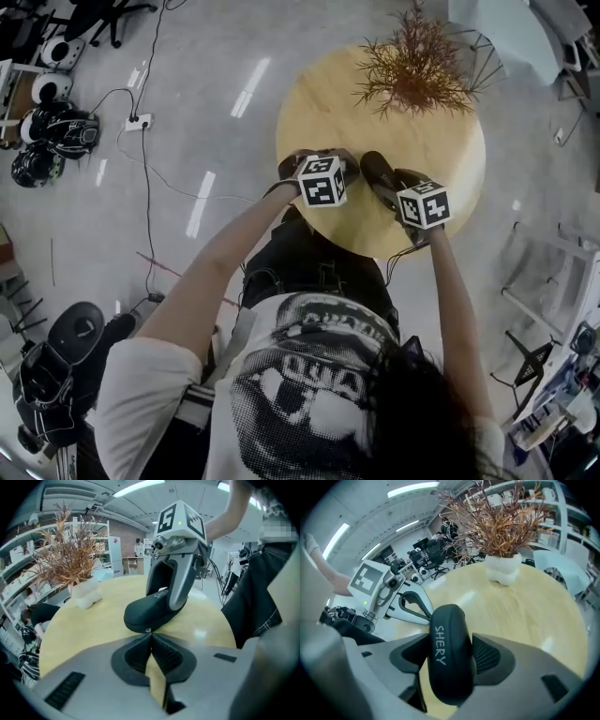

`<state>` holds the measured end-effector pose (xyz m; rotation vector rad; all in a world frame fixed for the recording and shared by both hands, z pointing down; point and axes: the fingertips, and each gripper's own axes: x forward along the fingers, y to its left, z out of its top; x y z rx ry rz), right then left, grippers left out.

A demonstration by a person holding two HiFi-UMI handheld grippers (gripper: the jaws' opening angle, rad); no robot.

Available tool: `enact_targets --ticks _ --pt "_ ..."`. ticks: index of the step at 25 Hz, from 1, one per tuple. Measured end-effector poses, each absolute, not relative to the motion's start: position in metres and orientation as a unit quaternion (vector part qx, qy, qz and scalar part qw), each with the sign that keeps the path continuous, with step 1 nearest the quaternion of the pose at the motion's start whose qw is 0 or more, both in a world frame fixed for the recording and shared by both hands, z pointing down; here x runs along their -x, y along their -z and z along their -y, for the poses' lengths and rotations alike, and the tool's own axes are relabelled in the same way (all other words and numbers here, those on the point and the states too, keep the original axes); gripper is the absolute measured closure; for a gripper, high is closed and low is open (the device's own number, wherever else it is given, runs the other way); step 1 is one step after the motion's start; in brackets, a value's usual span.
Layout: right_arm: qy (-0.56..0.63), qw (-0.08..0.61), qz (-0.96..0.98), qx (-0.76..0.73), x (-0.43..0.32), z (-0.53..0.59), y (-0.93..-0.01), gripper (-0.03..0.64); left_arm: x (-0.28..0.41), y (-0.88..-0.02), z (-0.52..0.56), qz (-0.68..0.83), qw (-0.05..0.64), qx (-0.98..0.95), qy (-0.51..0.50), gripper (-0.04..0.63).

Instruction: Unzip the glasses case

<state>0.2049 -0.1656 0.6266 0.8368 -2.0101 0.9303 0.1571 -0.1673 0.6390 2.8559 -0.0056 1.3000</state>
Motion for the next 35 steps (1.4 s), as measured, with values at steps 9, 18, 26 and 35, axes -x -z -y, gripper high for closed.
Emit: enact_targets --ticks 9,18,26,35 --pt "-0.465 0.314 0.718 -0.412 -0.175 0.162 -0.627 0.327 -0.13 -0.633 0.152 0.012 0.027 -0.922 -0.387 0.581" --pt "-0.528 0.26 0.664 -0.461 -0.163 0.166 -0.627 0.327 -0.122 -0.627 0.129 -0.001 0.036 -0.934 -0.356 0.582" --pt "-0.579 0.189 0.614 -0.502 -0.161 0.167 -0.627 0.328 -0.114 -0.624 0.104 -0.015 0.041 -0.94 -0.339 0.583" --pt "-0.635 0.087 0.544 -0.541 -0.155 0.169 -0.629 0.331 -0.093 -0.625 0.085 -0.012 0.044 -0.941 -0.336 0.583"
